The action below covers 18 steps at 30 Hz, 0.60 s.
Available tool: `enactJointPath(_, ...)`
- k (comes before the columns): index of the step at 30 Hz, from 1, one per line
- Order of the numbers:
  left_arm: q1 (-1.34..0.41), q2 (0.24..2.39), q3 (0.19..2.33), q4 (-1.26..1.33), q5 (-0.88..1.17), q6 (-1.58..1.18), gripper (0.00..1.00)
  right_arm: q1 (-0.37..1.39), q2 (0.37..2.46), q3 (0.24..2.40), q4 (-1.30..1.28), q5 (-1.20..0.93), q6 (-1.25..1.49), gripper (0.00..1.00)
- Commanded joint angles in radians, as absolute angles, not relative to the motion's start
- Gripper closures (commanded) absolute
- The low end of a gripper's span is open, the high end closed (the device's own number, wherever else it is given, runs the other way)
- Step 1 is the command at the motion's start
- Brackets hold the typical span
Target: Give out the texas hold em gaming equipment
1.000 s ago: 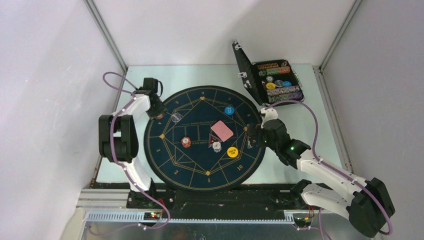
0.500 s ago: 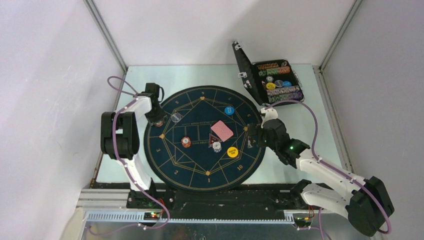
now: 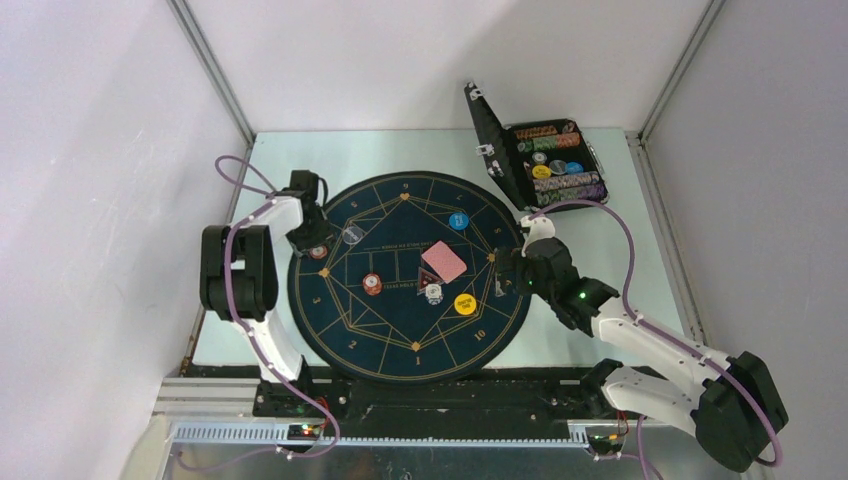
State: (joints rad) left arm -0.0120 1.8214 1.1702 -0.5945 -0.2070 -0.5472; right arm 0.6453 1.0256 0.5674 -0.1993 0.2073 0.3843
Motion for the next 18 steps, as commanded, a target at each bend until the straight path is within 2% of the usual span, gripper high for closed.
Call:
enactJointPath(1,-0.005,1.751,1.157,-0.604,-0.179,-0.531,0.29,0.641,1.015,0.571,-0.17,0.223,0.378,0.03)
enactJointPath(2,-0.005,1.728,1.155,-0.607,-0.175,-0.532,0.16,0.641,1.007,0.571,-0.172,0.222,0.379,0.03)
enactJointPath(4,-0.005,1.683,1.145,-0.609,-0.165,-0.533,0.03,0.641,0.994,0.571,-0.176,0.221,0.379,0.03)
enactJointPath(11,-0.036,1.452,1.013,-0.588,-0.139,-0.555,0.0,0.646,0.965,0.571,-0.176,0.194,0.377,0.02)
enactJointPath(18,-0.197,1.319,0.914,-0.557,-0.144,-0.567,0.0,0.653,0.952,0.571,-0.153,0.177,0.372,0.0)
